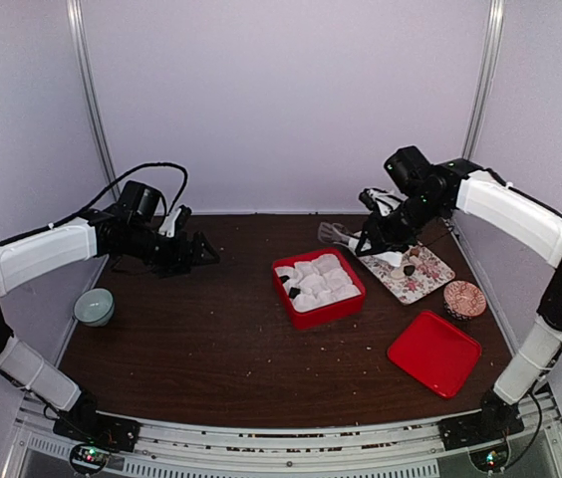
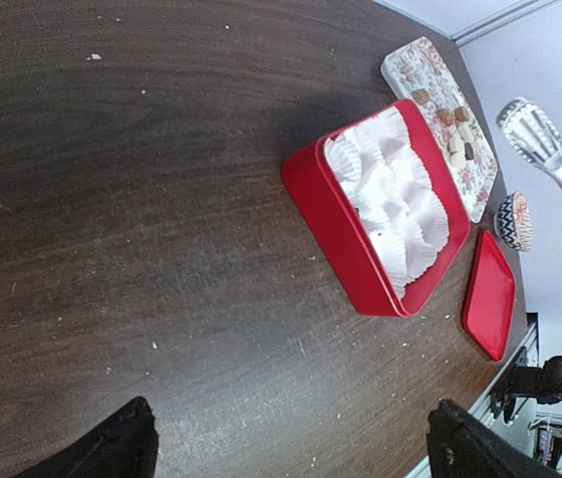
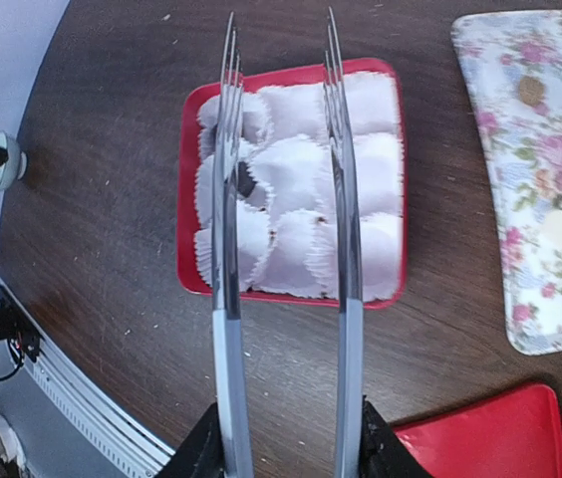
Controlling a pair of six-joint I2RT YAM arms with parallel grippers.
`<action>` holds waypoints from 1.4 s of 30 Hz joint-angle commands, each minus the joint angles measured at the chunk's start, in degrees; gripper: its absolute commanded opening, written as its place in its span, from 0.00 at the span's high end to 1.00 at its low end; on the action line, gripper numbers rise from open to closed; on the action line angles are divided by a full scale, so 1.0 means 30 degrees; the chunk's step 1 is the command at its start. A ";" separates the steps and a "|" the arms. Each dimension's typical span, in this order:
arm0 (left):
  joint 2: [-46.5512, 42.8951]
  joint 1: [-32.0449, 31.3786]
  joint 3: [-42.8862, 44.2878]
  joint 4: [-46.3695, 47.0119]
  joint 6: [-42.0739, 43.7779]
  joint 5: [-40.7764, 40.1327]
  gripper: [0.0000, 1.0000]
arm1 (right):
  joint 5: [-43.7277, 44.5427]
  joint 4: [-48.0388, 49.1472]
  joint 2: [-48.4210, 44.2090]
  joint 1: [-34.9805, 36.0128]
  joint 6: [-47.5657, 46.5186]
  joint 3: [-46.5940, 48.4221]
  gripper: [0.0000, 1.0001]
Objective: Pack the chocolate
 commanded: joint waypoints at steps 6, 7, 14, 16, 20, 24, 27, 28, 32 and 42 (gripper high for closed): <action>-0.0062 0.0119 0.0538 0.0440 0.0380 0.0085 0.03 | 0.2494 -0.1383 -0.4654 -0.5642 -0.1116 -0.4350 0.61; -0.0084 0.0137 0.0510 0.0484 0.0362 0.0104 0.03 | 0.2689 -0.1468 -0.4755 -0.6243 -0.1267 -0.4701 0.61; 0.0051 0.0126 0.0569 0.0561 0.0309 0.0207 0.03 | 0.3767 -0.1485 -0.4669 -0.8394 -0.2134 -0.6770 0.61; 0.0099 0.0114 0.0663 0.0590 0.0230 0.0178 0.03 | 0.3771 -0.1230 -0.4368 -0.8512 -0.2185 -0.7144 0.61; 0.0167 0.0118 0.0726 0.0649 0.0126 0.0161 0.03 | 0.3627 -0.0715 -0.3637 -0.8522 -0.2269 -0.7236 0.61; 0.0219 0.0129 0.0679 0.0650 0.0032 0.0121 0.03 | 0.3427 -0.0495 -0.2708 -0.8522 -0.2499 -0.6992 0.61; 0.0260 0.0133 0.0642 0.0652 -0.0027 0.0061 0.03 | 0.3452 -0.0462 -0.2100 -0.8522 -0.2804 -0.6850 0.61; 0.0260 0.0131 0.0637 0.0649 -0.0026 0.0060 0.03 | 0.3435 -0.0415 -0.1936 -0.8529 -0.2852 -0.6794 0.60; 0.0339 0.0125 0.0616 0.0649 -0.0070 0.0060 0.03 | 0.3064 -0.0204 -0.1337 -0.8522 -0.2934 -0.6520 0.60; 0.0551 0.0120 0.0732 0.0649 -0.0114 0.0089 0.03 | 0.3149 -0.0114 -0.0024 -0.8466 -0.2980 -0.5441 0.59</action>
